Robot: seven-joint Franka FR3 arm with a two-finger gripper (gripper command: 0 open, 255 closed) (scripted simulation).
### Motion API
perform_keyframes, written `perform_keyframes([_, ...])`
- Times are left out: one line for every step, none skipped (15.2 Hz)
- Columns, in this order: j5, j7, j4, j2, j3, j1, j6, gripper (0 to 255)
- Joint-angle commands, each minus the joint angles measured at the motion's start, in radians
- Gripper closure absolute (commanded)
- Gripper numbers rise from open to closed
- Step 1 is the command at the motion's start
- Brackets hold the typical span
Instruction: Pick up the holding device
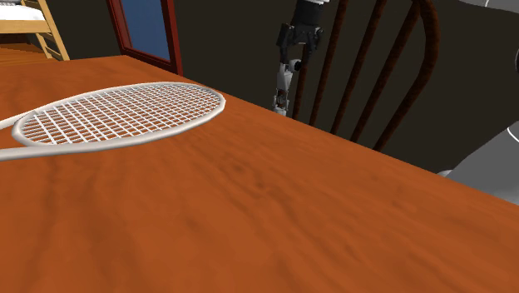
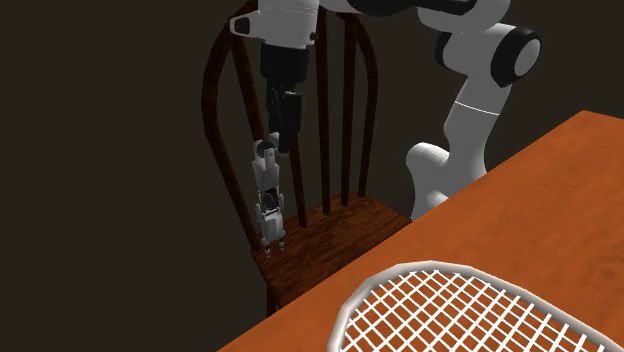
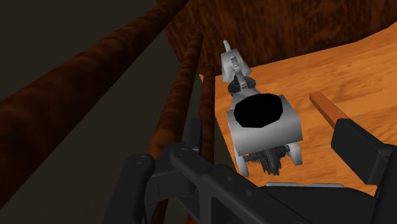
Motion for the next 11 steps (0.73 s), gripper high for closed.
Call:
perform_keyframes([0.0,0.001,-0.04,-0.009,-0.001,-0.001,0.026,0])
perform_keyframes([0.0,0.0,-0.059,-0.014,-0.001,-0.001,0.04,0])
perform_keyframes([0.0,0.0,-0.07,-0.017,-0.001,-0.001,0.049,0])
perform_keyframes([0.0,0.0,-0.07,-0.017,-0.001,-0.001,0.049,0])
perform_keyframes([0.0,0.0,-0.07,-0.017,-0.001,-0.001,0.049,0])
perform_keyframes([0.0,0.0,-0.069,-0.017,-0.001,-0.001,0.048,255])
perform_keyframes([0.0,0.0,-0.068,-0.017,-0.001,-0.001,0.047,255])
perform_keyframes([0.0,0.0,-0.069,-0.017,-0.001,-0.001,0.047,255])
perform_keyframes([0.0,0.0,-0.068,-0.017,-0.001,-0.001,0.047,255])
perform_keyframes([0.0,0.0,-0.069,-0.017,-0.001,-0.001,0.047,255])
perform_keyframes([0.0,0.0,-0.068,-0.016,-0.001,-0.001,0.047,255])
